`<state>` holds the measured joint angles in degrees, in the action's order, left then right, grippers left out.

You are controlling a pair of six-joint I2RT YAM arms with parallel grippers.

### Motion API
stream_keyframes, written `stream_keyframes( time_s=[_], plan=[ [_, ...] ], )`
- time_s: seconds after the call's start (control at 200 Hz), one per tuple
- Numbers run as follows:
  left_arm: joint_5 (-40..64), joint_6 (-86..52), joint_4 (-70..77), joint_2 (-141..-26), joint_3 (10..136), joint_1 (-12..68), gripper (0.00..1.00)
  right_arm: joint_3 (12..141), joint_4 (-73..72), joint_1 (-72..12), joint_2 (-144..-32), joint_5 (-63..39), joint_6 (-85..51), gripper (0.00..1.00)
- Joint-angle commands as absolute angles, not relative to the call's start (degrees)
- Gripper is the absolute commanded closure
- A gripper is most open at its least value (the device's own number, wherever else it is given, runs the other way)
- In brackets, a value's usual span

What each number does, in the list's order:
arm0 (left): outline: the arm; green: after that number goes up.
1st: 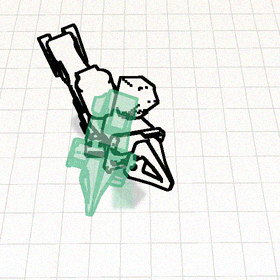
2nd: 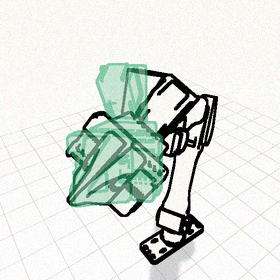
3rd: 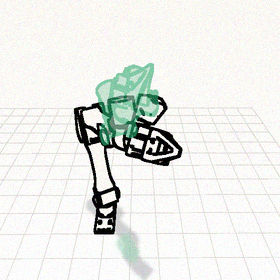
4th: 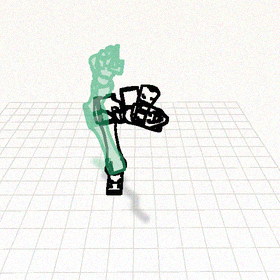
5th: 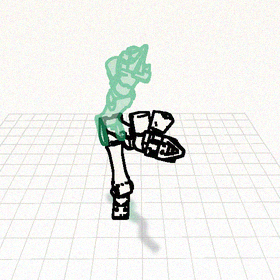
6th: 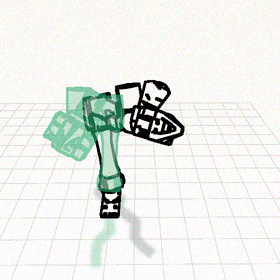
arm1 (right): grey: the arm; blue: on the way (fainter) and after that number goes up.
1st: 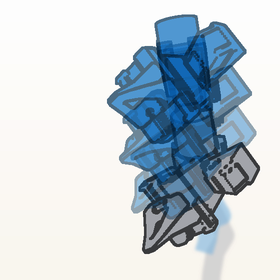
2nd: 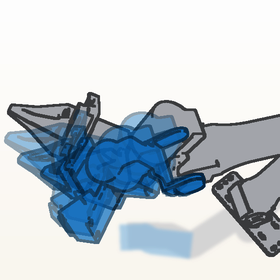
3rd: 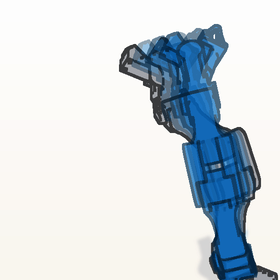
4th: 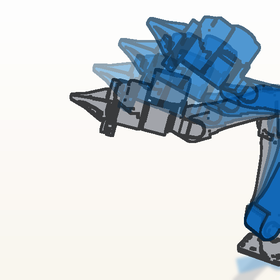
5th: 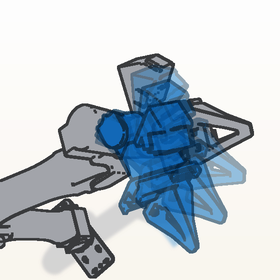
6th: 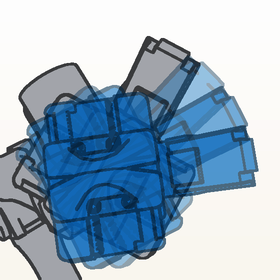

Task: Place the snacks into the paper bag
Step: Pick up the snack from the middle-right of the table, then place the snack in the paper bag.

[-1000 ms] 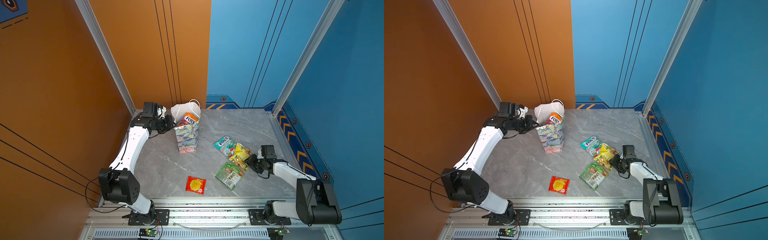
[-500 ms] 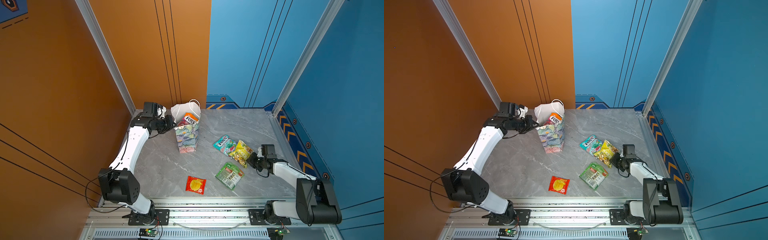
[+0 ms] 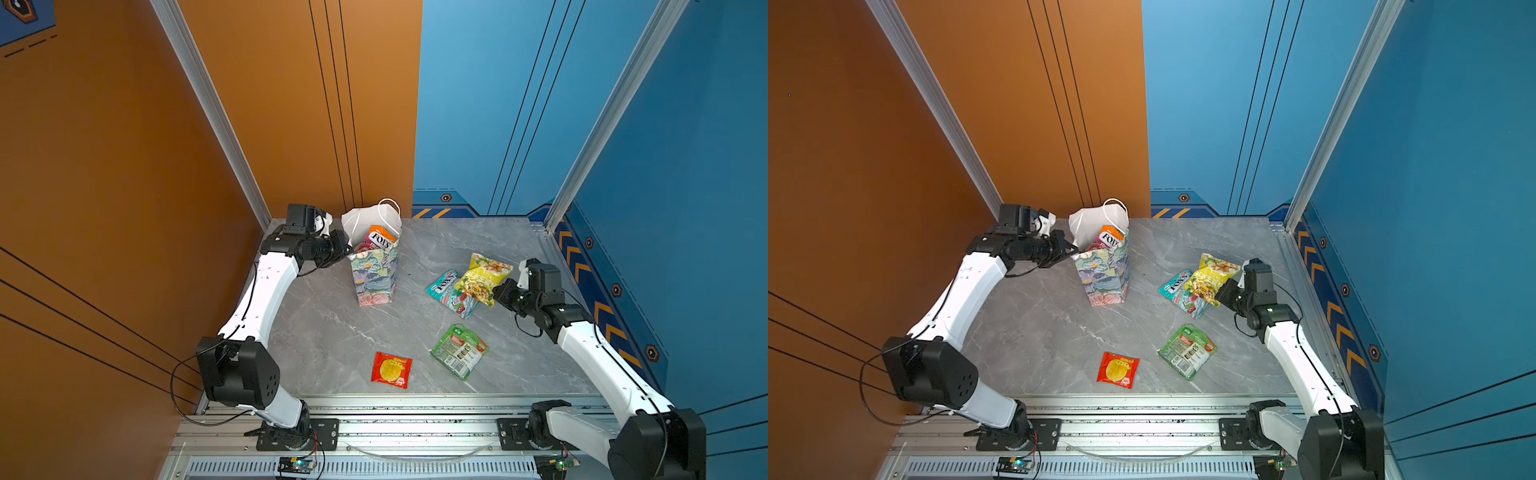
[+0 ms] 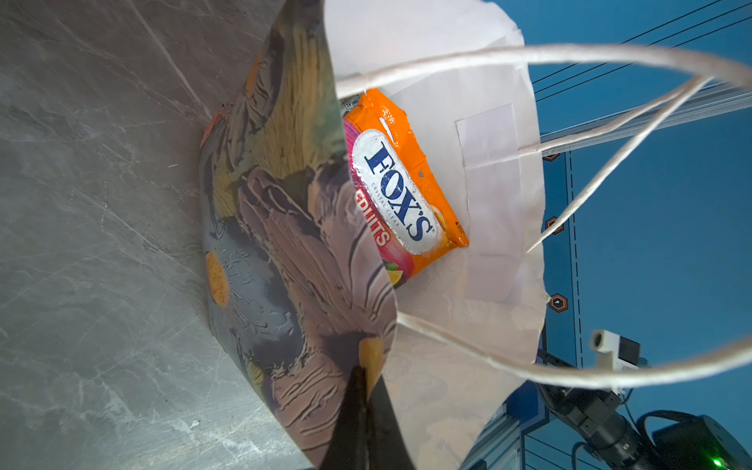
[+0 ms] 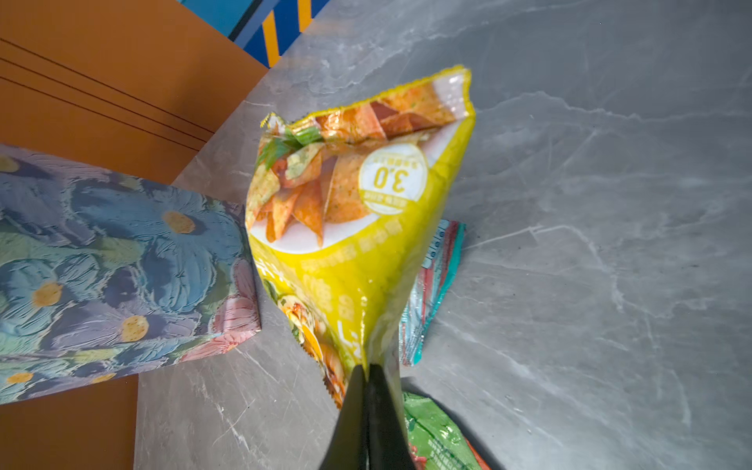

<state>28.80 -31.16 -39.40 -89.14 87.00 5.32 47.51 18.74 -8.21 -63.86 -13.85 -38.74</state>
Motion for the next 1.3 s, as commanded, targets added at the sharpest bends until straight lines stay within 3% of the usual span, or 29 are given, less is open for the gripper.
stream_keyframes(
  time_s=[0.0, 0.776, 1.291],
  plan=[
    [30.0, -31.2, -39.4, -88.4, 86.7, 6.0, 1.00, 52.7, 23.2, -11.2, -63.3, -10.0, -36.4, 1.00],
    [30.3, -31.5, -39.4, -88.5, 87.2, 6.0, 1.00, 100.4, 25.9, -31.4, -88.9, -6.6, -25.7, 1.00],
    [30.3, -31.7, -39.4, -88.7, 88.1, 6.1, 1.00, 125.1, 39.8, -39.2, -105.3, 2.1, -20.9, 1.00]
  ],
)
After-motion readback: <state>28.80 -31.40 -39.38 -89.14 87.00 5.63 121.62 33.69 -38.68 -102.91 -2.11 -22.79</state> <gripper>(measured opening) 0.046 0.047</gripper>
